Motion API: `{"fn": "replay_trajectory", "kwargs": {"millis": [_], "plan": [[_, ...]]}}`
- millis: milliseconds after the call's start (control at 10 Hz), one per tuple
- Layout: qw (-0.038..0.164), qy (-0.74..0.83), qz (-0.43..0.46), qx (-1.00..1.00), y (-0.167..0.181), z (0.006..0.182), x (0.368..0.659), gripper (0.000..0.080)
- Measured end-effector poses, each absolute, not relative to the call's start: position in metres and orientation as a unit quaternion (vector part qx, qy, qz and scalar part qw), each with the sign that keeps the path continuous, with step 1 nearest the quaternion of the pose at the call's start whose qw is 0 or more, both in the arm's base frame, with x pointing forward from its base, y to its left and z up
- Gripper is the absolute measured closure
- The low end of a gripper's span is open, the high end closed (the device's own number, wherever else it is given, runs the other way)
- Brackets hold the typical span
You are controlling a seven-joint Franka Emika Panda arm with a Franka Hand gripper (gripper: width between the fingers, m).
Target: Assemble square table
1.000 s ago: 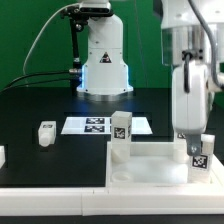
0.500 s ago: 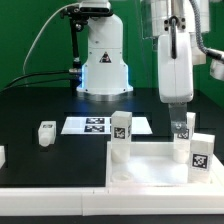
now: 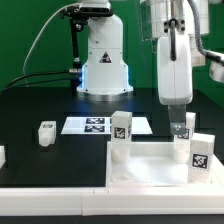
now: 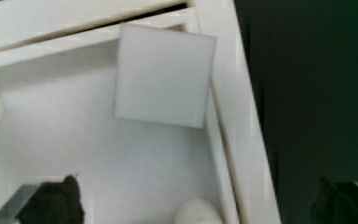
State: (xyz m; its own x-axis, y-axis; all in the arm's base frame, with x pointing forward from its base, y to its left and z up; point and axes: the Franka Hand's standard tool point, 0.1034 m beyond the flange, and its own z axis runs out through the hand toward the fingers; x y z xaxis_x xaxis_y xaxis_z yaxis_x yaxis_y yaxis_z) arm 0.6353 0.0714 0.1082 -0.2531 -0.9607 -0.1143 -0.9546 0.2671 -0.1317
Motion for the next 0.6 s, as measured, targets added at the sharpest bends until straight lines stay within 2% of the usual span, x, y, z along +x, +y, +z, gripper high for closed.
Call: {"fn": "replay_trajectory", "kwargs": {"millis": [100,300,500,600], "plan": [[0.086,0.777,-0.020,-0.623,0.068,0.109,0.634,0.0151],[0.103,0.740,-0.024,-0.664,0.043,0.124,0.615,0.0151],[0.105,0.716,-0.027,-0.690,0.041,0.131,0.610,0.0151],[0.103,0.694,-0.030,-0.712,0.041,0.129,0.610,0.0151]]}}
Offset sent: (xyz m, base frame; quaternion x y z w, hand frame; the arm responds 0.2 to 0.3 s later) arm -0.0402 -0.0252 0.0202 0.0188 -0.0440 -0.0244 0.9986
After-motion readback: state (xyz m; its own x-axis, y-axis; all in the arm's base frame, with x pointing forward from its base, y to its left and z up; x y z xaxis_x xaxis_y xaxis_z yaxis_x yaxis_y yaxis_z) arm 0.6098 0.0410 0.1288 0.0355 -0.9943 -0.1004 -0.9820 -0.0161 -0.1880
